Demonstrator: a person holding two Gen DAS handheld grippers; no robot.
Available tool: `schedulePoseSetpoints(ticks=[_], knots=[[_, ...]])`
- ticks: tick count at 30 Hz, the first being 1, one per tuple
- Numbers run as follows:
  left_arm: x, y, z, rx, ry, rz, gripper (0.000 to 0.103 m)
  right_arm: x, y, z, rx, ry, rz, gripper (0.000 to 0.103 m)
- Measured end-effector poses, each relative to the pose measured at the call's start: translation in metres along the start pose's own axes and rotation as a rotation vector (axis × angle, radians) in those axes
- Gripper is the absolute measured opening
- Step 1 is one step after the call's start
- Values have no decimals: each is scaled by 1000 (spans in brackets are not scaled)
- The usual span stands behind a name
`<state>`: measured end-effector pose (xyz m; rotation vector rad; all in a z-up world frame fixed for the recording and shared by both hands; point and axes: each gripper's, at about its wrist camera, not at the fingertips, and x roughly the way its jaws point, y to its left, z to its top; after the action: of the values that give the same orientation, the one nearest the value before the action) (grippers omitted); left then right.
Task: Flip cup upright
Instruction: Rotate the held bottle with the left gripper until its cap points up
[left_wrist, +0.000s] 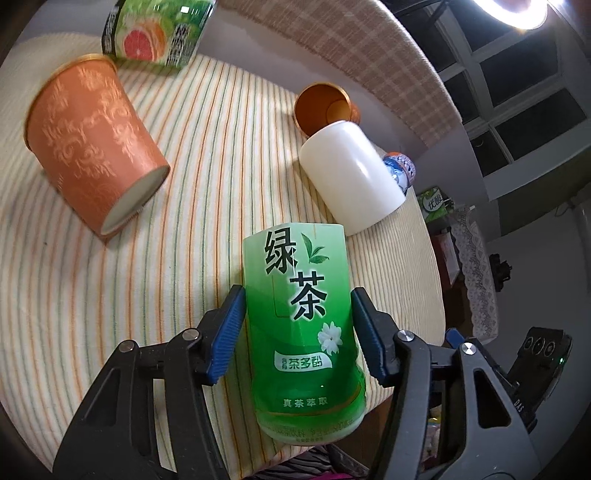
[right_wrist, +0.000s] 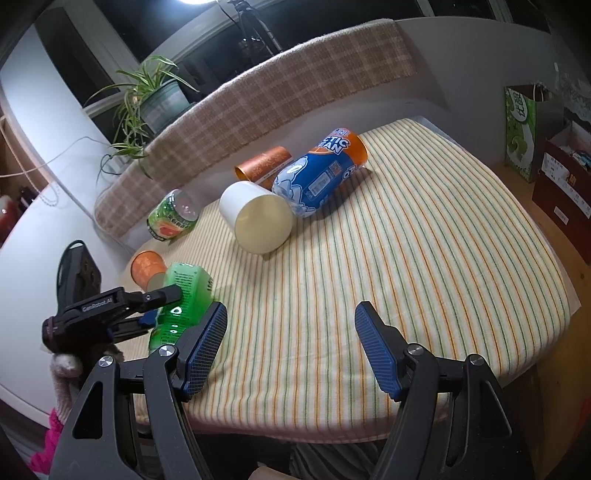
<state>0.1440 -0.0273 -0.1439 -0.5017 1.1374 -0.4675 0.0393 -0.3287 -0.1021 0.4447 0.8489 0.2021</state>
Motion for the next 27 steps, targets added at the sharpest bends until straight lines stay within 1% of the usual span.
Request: schedulePoseSetpoints(ticks=[6,15,22,27], knots=[[-16,-13,-7,72,-64,38,59,3,4,0,-9,8,4,71],[-37,-37,-22,207,-180,124,59,5,6,-2,-9,14,3,71],[-38,-54,-29,305,-257,211,59,5,6,-3,-10,15,2,71],[-36,-62,-35,360,-300,253,59,4,7,-4,-12,15,1,71]])
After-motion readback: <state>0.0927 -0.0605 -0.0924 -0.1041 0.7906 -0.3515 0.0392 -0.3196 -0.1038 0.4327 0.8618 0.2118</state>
